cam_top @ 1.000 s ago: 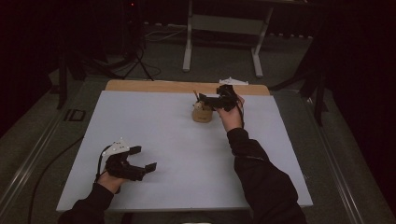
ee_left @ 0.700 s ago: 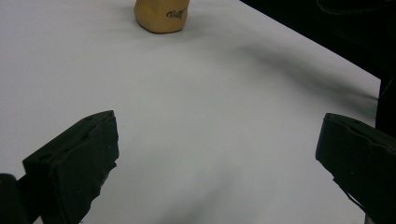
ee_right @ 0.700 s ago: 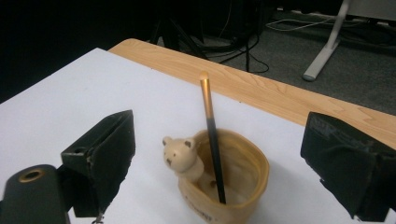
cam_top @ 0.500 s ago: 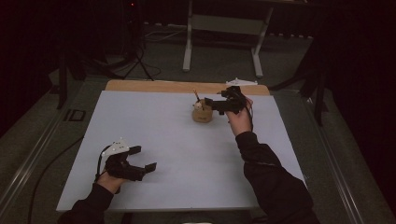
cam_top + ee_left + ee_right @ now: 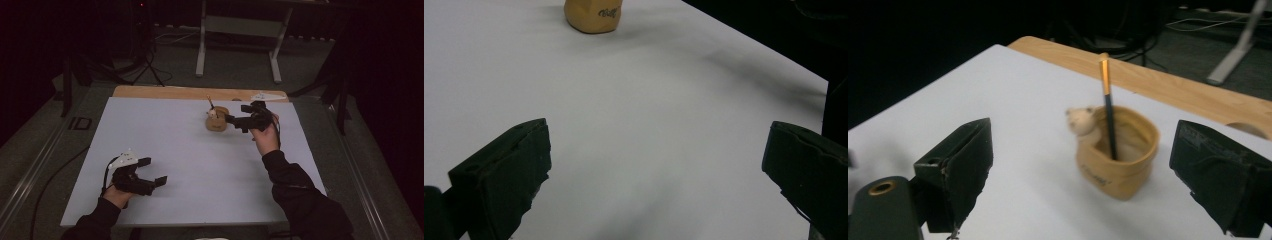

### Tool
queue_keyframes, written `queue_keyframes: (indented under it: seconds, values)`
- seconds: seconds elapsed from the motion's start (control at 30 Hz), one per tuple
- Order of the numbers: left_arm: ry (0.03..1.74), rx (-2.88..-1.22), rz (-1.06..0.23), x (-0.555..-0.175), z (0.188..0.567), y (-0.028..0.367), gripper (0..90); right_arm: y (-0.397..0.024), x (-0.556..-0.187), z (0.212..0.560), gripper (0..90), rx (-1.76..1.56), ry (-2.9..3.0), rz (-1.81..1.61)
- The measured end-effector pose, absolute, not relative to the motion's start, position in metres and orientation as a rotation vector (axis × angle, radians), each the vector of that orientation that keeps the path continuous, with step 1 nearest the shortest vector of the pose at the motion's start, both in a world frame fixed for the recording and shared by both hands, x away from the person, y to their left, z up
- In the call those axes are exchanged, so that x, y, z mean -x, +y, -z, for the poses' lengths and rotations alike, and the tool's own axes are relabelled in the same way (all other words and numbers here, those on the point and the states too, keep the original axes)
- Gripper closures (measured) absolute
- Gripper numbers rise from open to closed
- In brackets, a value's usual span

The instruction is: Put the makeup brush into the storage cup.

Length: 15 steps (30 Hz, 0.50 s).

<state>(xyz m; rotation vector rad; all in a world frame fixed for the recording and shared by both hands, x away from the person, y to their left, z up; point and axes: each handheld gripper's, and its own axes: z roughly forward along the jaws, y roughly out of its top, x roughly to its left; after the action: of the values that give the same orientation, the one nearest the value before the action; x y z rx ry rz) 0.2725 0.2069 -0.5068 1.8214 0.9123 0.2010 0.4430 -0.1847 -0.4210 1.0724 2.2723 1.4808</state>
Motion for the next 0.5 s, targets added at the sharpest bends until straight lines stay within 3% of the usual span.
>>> queue_keyframes:
  seconds: [0.5]
  values:
    - [0.918,-1.819,-0.187,-0.273,0.509,0.209,0.1,-0.198,-0.403,0.433,12.3,-0.947,2.380,-1.487]
